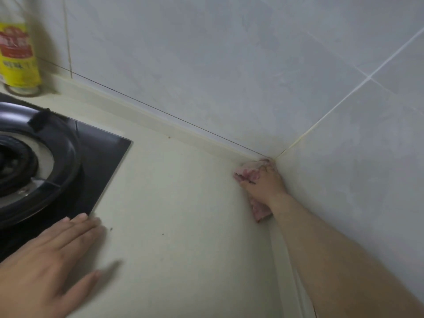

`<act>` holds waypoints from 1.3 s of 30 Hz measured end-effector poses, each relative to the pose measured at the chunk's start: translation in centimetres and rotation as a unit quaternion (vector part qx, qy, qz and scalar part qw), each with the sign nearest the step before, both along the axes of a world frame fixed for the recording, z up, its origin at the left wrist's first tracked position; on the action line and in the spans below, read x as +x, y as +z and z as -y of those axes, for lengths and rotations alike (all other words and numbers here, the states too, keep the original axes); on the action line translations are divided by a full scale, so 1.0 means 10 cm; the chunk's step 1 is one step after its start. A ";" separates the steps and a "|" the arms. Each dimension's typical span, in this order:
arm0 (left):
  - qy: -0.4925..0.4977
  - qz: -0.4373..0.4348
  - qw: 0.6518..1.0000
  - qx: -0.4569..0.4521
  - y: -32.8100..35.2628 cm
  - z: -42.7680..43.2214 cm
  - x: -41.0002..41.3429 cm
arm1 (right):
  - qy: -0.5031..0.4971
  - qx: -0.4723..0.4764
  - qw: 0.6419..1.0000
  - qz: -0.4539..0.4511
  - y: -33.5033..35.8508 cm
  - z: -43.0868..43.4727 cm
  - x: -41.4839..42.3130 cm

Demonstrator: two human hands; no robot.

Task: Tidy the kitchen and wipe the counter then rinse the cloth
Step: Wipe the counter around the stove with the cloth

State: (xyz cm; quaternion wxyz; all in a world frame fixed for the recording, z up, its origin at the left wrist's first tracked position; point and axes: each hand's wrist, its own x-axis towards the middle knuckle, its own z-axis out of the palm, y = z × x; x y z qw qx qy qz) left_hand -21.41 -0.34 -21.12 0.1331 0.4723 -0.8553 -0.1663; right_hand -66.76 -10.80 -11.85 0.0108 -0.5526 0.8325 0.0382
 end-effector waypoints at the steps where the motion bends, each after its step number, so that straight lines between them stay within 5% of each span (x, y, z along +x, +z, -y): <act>1: 0.009 -0.003 1.000 -0.008 0.13 -0.01 -0.02 | 0.010 0.012 1.000 -0.013 -0.02 -0.01 -0.03; 6: -0.004 0.055 0.995 0.086 0.31 -0.13 0.00 | 0.046 0.041 0.998 -0.029 0.13 -0.27 0.11; 15: 0.078 0.049 0.995 -0.030 0.59 0.53 -0.67 | 0.030 0.016 0.999 0.009 0.13 -0.36 0.14; 21: 0.194 0.075 0.977 0.053 0.45 1.16 -0.79 | 0.000 -0.001 1.000 0.016 0.07 -0.23 0.10; 39: 0.187 0.065 0.979 0.045 0.37 1.23 -0.75 | -0.022 0.020 0.996 0.081 0.14 -0.09 0.01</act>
